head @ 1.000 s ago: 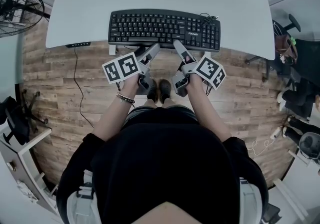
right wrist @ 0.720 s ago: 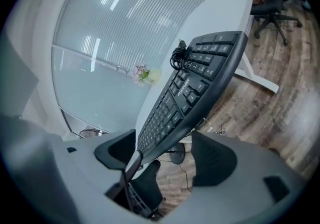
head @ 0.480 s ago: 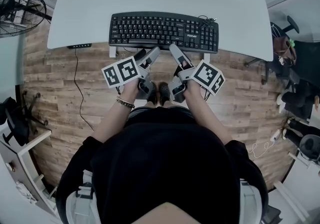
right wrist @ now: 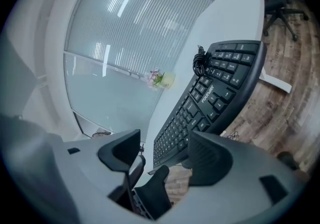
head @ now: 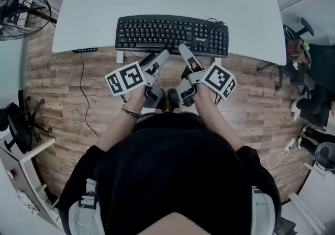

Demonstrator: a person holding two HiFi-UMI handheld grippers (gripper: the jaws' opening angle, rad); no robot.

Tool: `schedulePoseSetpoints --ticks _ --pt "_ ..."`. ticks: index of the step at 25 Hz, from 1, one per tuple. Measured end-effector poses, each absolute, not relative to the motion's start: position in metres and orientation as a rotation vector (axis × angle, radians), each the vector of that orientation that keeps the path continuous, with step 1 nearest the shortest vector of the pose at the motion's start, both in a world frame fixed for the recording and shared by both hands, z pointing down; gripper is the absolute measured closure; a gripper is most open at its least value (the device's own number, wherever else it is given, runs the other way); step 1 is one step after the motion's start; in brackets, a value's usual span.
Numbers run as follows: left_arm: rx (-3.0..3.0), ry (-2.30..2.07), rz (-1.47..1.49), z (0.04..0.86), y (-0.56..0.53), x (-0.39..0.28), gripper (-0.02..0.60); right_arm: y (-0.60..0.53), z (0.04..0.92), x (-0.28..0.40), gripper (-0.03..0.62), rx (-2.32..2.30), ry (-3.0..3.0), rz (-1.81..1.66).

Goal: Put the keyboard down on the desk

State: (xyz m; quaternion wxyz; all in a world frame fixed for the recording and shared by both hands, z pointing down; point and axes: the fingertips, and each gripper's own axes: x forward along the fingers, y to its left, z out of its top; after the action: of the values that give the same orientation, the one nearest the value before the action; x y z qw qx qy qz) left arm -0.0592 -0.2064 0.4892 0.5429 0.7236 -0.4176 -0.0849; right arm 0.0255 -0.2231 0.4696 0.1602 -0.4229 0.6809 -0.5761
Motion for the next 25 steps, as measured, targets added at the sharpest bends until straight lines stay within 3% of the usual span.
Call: schedulePoseSetpoints --ticks 9,19,25 --pt "1.756 -0.979 -0.244 0.470 -0.214 -0.051 0.289 -0.230 0.451 0.030 0.373 -1.216 1.988 -1.547" --pt "1.853 -1.076 -0.177 0.460 -0.223 -0.055 0.415 -0.238 0.441 0.036 0.515 -1.288 2.050 -1.428" --pt "1.913 -1.140 -0.139 0.454 -0.229 -0.061 0.484 -0.243 0.436 0.041 0.562 -1.368 2.126 -1.312"
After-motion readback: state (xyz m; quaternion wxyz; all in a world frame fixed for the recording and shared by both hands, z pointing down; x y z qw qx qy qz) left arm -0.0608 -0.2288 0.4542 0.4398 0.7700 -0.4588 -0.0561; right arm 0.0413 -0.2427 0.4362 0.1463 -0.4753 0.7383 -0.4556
